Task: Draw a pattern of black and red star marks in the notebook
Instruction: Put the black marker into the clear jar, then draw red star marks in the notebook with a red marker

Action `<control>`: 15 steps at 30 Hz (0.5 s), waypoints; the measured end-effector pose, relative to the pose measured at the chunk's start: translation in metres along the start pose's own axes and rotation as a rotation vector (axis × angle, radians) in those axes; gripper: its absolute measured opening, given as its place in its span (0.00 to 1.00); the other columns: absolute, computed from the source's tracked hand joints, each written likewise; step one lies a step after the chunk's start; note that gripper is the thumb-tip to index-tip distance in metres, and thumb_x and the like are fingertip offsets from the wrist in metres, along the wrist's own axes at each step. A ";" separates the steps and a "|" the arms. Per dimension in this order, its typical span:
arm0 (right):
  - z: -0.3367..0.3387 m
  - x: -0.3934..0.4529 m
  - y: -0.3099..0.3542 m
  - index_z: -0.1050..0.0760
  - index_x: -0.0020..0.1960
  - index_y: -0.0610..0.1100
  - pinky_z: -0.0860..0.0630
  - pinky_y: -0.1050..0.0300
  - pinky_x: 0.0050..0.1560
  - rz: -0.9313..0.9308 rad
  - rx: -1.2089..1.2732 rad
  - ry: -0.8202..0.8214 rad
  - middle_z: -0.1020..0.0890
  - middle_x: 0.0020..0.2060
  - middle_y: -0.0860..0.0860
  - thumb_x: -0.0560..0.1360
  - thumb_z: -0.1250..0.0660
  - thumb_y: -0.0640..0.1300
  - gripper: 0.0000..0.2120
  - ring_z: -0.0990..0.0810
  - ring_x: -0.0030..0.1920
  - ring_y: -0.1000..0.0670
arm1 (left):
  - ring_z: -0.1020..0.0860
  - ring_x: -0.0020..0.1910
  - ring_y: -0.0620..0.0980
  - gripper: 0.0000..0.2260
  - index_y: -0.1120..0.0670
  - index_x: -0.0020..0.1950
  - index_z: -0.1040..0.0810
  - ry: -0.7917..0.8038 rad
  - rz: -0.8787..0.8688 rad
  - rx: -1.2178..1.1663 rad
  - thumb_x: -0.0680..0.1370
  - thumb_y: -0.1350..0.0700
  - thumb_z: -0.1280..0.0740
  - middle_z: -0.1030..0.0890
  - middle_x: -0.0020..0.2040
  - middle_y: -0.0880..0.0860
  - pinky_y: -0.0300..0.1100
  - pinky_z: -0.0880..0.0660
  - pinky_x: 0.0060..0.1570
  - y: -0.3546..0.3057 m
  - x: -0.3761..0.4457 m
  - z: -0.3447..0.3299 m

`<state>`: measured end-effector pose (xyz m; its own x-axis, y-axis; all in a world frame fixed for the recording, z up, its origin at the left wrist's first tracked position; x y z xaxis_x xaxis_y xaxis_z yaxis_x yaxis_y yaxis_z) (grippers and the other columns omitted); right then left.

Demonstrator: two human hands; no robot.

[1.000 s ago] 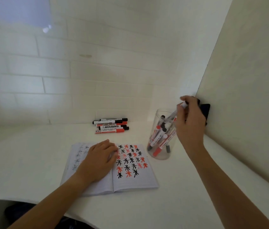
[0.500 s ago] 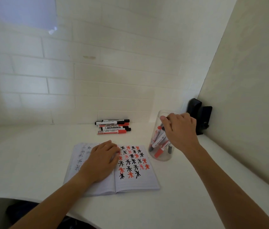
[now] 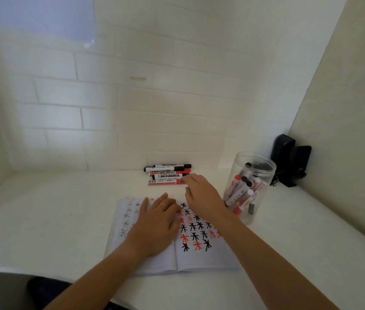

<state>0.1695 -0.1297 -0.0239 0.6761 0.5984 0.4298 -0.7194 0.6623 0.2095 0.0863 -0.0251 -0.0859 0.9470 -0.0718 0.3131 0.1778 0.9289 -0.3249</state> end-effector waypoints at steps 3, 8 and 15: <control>-0.027 0.022 -0.020 0.30 0.76 0.46 0.28 0.52 0.68 -0.064 -0.016 0.090 0.25 0.71 0.48 0.83 0.42 0.37 0.22 0.28 0.68 0.47 | 0.52 0.80 0.45 0.22 0.43 0.75 0.35 0.032 -0.009 0.020 0.83 0.42 0.54 0.38 0.78 0.43 0.58 0.58 0.78 0.000 0.000 -0.003; -0.044 0.038 -0.034 0.27 0.72 0.45 0.28 0.51 0.66 -0.058 -0.063 0.118 0.23 0.68 0.47 0.84 0.40 0.42 0.18 0.27 0.64 0.45 | 0.51 0.80 0.44 0.19 0.44 0.75 0.36 0.032 -0.006 0.017 0.84 0.44 0.51 0.38 0.77 0.43 0.57 0.57 0.78 0.000 0.001 -0.003; -0.041 0.028 -0.034 0.19 0.59 0.44 0.25 0.55 0.53 -0.041 -0.117 -0.015 0.23 0.52 0.49 0.82 0.34 0.47 0.10 0.27 0.53 0.49 | 0.48 0.78 0.46 0.19 0.46 0.73 0.34 0.005 -0.019 0.016 0.84 0.45 0.49 0.36 0.75 0.45 0.59 0.54 0.78 -0.003 0.001 0.001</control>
<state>0.2195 -0.1170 -0.0547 0.7013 0.5635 0.4368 -0.6672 0.7345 0.1237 0.0865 -0.0272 -0.0838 0.9447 -0.0914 0.3150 0.1917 0.9331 -0.3042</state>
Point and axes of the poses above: each hand's wrist, its own x-axis towards the middle knuckle, its own z-axis out of the back of the hand, y = z × x, the point moved 7 cm from there along x, towards the middle knuckle
